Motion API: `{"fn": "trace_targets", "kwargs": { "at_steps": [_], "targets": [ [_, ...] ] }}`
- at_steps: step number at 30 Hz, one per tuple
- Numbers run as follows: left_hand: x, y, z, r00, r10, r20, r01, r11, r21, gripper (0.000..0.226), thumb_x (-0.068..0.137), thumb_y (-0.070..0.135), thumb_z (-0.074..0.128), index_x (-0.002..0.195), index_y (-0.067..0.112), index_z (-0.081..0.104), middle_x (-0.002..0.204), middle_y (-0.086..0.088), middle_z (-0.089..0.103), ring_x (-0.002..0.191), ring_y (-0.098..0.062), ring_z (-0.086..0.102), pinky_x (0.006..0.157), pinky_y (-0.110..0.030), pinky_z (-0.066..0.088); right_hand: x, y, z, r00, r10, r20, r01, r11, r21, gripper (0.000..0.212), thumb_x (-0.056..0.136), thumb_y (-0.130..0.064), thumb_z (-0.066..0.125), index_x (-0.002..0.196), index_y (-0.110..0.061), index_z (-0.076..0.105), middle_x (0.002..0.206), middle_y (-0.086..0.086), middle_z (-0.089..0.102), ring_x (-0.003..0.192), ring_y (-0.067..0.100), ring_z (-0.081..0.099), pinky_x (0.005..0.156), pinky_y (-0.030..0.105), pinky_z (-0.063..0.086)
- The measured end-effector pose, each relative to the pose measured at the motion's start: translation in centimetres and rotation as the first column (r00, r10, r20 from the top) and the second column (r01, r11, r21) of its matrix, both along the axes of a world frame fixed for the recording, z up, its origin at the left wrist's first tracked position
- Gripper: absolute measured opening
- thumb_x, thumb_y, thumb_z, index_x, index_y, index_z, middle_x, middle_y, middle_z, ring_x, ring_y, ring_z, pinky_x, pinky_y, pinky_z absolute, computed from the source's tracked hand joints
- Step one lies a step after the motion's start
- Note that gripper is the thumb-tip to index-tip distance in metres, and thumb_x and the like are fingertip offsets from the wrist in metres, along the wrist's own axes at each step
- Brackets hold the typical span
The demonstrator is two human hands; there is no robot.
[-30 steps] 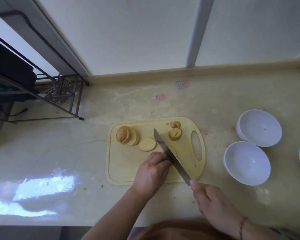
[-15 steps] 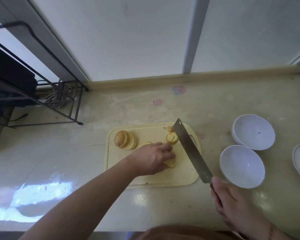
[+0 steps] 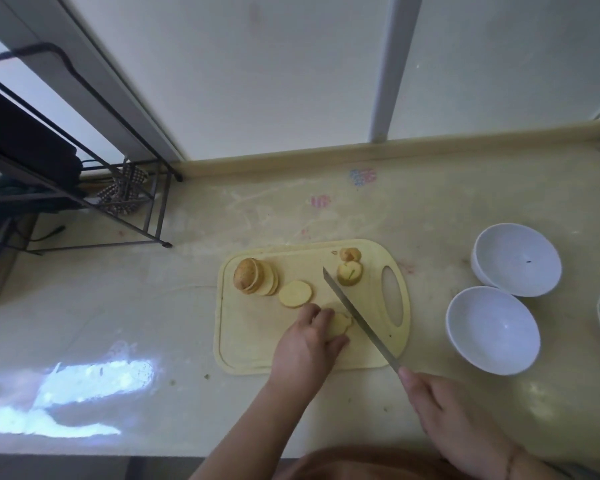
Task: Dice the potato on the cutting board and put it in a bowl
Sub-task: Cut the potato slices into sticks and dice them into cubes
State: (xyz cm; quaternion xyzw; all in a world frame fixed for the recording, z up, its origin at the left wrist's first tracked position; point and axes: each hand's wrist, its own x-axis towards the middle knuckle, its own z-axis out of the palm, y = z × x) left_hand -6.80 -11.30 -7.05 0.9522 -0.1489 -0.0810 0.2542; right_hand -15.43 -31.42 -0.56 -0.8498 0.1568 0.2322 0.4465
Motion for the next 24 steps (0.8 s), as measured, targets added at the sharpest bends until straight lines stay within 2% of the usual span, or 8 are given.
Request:
{"fn": "trace_targets", "kwargs": {
  "at_steps": [3,5,9,13,16,18,20,24],
  "targets": [
    [-0.2,-0.8,0.1,0.999,0.051,-0.008,-0.051,0.999,-0.007,0.046,0.078,0.034,0.081,0.113,0.007,0.068,0.104,-0.007,0.06,0.069,-0.031,0.066,0.058,-0.035,0.056,0.0,1.2,-0.3,0.999,0.031,0.01,-0.031,0.999,-0.029,0.053,0.093,-0.054,0.036,0.054,-0.02,0.039,0.052,-0.015,0.055,0.055,0.009,0.048,0.066,0.031,0.041],
    [-0.2,-1.2,0.1,0.997,0.079,-0.004,-0.079,0.997,-0.018,0.045,0.079,0.037,0.08,0.112,0.008,0.067,0.104,-0.007,0.06,0.072,-0.033,0.066,0.06,-0.036,0.055,0.0,1.7,-0.5,0.999,0.032,-0.001,-0.032,0.999,-0.014,0.053,0.097,-0.049,0.038,0.055,-0.018,0.041,0.051,-0.011,0.055,0.055,0.009,0.047,0.068,0.031,0.042],
    [0.2,-1.1,0.2,0.995,0.099,-0.004,-0.099,0.994,-0.04,0.049,0.08,0.042,0.079,0.113,0.01,0.066,0.105,-0.005,0.058,0.079,-0.031,0.066,0.066,-0.037,0.055,0.6,0.8,0.0,1.0,0.013,-0.009,-0.013,1.0,0.005,0.063,0.087,-0.068,0.027,0.057,-0.014,0.042,0.048,0.001,0.047,0.049,0.01,0.043,0.06,0.028,0.04],
    [0.0,-0.4,0.5,0.995,0.016,0.103,-0.016,1.0,0.008,0.053,0.084,0.059,0.066,0.115,0.016,0.063,0.109,0.001,0.058,0.083,-0.021,0.065,0.059,-0.032,0.055,0.6,0.4,1.0,1.0,0.005,-0.029,-0.004,1.0,0.031,0.06,0.079,-0.068,0.028,0.057,-0.014,0.041,0.048,0.002,0.046,0.048,0.009,0.04,0.061,0.034,0.041],
    [0.0,0.5,0.1,0.944,-0.167,0.284,0.172,0.985,0.008,0.034,0.087,0.042,0.068,0.107,0.014,0.067,0.11,-0.001,0.06,0.092,-0.022,0.059,0.068,-0.033,0.055,0.3,0.4,1.4,0.999,-0.003,-0.039,0.004,0.999,0.044,0.059,0.08,-0.066,0.03,0.057,-0.013,0.041,0.048,0.002,0.047,0.05,0.009,0.04,0.061,0.032,0.038],
    [0.1,0.7,-0.4,0.908,-0.259,0.328,0.284,0.958,-0.03,0.019,0.091,0.026,0.065,0.102,0.011,0.069,0.11,-0.004,0.062,0.094,-0.026,0.058,0.078,-0.038,0.053,0.0,0.4,1.4,0.999,0.004,-0.046,-0.003,1.0,0.019,0.059,0.086,-0.061,0.033,0.059,-0.01,0.043,0.051,0.004,0.049,0.052,0.009,0.042,0.065,0.034,0.042],
    [0.2,0.6,-0.8,0.897,-0.289,0.334,0.317,0.948,-0.032,0.014,0.093,0.017,0.061,0.1,0.01,0.07,0.109,-0.005,0.064,0.095,-0.027,0.058,0.08,-0.038,0.052,-0.3,0.5,1.3,0.999,0.003,-0.05,-0.004,1.0,-0.022,0.055,0.092,-0.056,0.037,0.06,-0.012,0.045,0.054,0.004,0.053,0.056,0.01,0.046,0.071,0.036,0.045],
    [0.4,0.4,-0.8,0.908,-0.278,0.312,0.309,0.95,-0.053,0.016,0.089,0.013,0.059,0.099,0.011,0.071,0.109,-0.004,0.065,0.096,-0.027,0.058,0.082,-0.035,0.052,-0.9,0.7,1.1,0.998,-0.028,-0.056,0.024,0.997,-0.076,0.056,0.074,-0.078,0.023,0.076,-0.032,0.056,0.064,-0.002,0.063,0.07,0.01,0.057,0.076,0.031,0.046]
  ]
}}
